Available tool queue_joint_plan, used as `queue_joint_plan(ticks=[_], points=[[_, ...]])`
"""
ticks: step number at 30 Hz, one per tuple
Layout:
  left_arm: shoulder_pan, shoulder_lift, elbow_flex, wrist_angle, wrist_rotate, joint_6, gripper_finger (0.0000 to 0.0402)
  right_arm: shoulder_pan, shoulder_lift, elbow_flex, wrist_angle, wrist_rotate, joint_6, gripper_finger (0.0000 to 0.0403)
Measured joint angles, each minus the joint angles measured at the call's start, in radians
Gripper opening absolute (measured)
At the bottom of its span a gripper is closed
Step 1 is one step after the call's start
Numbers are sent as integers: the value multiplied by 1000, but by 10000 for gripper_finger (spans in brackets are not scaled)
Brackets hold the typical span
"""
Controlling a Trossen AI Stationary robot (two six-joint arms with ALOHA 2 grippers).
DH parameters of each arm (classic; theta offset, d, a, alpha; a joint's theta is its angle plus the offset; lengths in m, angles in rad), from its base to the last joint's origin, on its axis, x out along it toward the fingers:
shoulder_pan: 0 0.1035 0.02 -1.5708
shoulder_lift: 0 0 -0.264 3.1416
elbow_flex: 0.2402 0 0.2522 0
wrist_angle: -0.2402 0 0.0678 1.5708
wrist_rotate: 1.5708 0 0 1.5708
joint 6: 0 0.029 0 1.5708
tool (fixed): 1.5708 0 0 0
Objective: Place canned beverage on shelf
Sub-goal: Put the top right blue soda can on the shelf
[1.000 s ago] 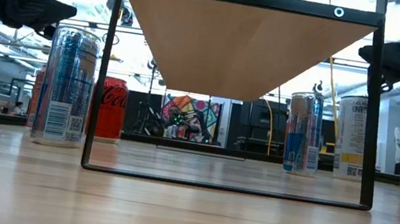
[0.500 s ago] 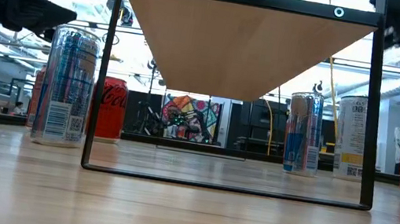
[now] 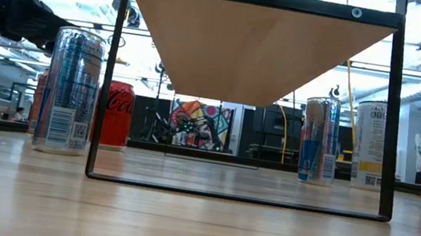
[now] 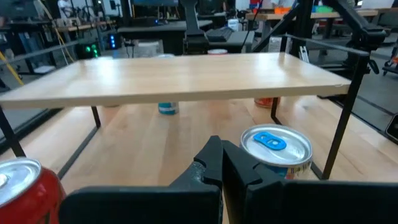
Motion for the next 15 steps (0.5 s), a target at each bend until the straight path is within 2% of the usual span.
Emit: queue_joint_plan(ticks=[7,15], points=[[0,23,0,0,0,-8,0,0,149,206,-154,2,38,0],[0,32,0,9,0,-9,0,0,217,242,-199,1,126,0]])
